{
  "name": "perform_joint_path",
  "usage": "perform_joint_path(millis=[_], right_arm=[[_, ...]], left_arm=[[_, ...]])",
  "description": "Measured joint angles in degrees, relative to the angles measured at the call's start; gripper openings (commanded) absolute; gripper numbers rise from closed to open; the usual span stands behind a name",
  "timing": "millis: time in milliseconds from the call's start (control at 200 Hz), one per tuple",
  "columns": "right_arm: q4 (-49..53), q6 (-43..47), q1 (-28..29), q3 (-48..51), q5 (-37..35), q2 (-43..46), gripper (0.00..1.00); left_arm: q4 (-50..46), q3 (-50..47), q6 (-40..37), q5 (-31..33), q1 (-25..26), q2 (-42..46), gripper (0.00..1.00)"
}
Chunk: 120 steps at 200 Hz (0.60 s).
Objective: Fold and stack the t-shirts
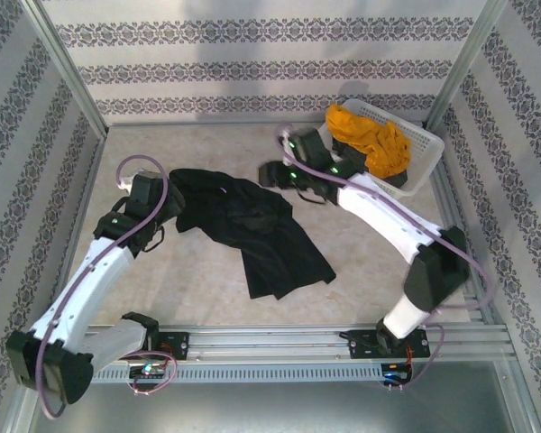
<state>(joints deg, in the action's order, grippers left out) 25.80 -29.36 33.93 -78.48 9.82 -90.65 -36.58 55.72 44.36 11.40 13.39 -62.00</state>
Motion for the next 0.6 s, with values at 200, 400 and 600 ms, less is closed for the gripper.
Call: perform_joint_path(millis=[200, 400, 600], right_arm=[[2.56, -0.07, 1.22, 26.29, -1.38, 11.76, 0.67], [6.84, -3.32, 0.31, 37.24, -1.38, 15.43, 0.71], [6.97, -5.53, 0.31, 37.68, -1.2, 10.64, 0.69]], left_arm=[[6.16, -2.51, 3.23, -9.97, -2.14, -13.51, 0.75], [9.31, 1.66, -1.81, -12.37, 0.04, -26.53, 0.85], [11.15, 10.78, -8.09, -9.81, 2.16, -37.24, 0.77]])
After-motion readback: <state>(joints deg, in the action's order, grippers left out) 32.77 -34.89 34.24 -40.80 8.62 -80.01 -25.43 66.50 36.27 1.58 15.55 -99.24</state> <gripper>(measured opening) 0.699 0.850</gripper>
